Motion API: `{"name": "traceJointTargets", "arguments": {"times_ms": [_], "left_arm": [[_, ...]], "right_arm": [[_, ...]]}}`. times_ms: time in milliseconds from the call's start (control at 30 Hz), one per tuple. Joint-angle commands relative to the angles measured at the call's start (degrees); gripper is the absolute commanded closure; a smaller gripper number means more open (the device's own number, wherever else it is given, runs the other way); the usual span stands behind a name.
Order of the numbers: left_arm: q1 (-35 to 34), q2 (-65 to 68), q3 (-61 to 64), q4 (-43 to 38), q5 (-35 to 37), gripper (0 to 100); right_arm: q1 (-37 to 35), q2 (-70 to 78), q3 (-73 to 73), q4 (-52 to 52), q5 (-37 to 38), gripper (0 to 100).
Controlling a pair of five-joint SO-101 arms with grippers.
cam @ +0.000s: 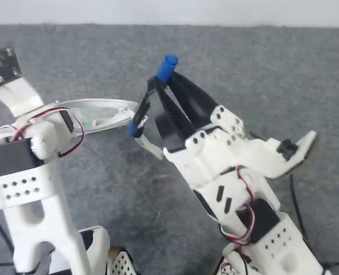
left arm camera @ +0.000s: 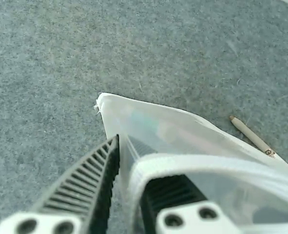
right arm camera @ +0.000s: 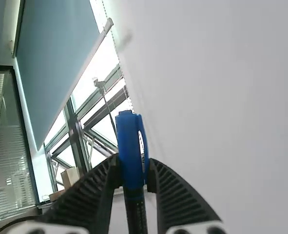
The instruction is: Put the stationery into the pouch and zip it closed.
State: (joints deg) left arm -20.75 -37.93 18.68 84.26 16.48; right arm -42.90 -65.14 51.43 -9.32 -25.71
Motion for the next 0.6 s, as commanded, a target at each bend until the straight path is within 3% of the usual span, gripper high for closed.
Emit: {"name": "traceJointTargets", "arguments": {"times_ms": [0, 267, 567], "left_arm": [[0.44, -0.09, -1.63, -2.37, 0.88, 99], [0.44, -0.09, -1.63, -2.29, 0.88, 99], [0.44, -0.09, -1.54, -2.2, 0.88, 99]], "right_arm": [[-0.31, 3.3, -0.35, -4.53, 1.05, 99.3], [-0.31, 8.84, -0.35, -14.55, 1.05, 99.3], [-0.31, 13.67, -0.35, -15.6, 1.05, 99.3]]}}
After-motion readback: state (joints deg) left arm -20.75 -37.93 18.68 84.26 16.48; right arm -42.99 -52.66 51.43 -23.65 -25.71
